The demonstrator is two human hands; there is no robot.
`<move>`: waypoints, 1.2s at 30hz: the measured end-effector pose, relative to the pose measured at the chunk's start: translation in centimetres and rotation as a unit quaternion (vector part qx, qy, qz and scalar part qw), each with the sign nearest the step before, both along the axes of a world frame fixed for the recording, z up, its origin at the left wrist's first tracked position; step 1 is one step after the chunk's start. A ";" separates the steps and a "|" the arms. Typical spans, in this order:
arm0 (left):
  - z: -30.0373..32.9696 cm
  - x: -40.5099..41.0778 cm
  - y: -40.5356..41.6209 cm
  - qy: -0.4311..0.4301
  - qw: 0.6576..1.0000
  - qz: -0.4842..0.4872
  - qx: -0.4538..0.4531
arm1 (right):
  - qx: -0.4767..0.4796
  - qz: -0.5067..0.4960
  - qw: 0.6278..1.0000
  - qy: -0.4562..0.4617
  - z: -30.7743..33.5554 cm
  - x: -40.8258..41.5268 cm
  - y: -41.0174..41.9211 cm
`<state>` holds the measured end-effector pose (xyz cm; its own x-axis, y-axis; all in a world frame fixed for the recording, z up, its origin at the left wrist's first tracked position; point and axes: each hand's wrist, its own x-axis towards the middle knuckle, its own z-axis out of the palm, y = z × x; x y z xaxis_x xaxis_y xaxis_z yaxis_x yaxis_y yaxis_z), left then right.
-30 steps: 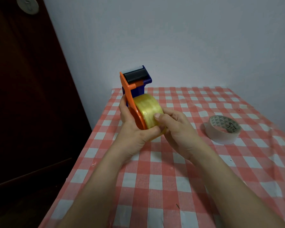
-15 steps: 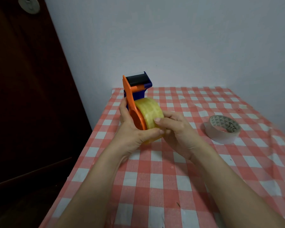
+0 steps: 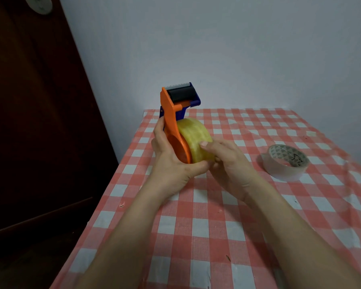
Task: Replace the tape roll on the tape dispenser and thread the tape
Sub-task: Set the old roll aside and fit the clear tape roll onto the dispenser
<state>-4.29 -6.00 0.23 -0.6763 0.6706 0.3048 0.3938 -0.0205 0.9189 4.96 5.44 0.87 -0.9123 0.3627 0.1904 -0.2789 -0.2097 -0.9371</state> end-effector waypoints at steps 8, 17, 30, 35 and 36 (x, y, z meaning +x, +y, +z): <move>-0.1 0.0 0.0 0.013 1.000 0.022 -0.003 | 0.016 0.002 1.000 -0.013 0.0 0.0 -0.4; 0.4 0.7 0.1 0.070 0.996 0.050 0.000 | -0.010 0.000 1.000 -0.003 0.4 0.2 -0.8; 0.1 0.9 0.3 0.100 0.993 0.064 -0.024 | -0.039 -0.002 0.999 -0.029 0.9 0.3 -1.0; -0.1 0.9 0.3 0.108 0.992 0.068 -0.025 | -0.058 -0.015 0.997 -0.046 0.8 0.2 -1.1; -0.1 1.0 0.3 0.110 0.991 0.067 -0.028 | -0.070 -0.018 0.996 -0.050 0.8 0.2 -1.1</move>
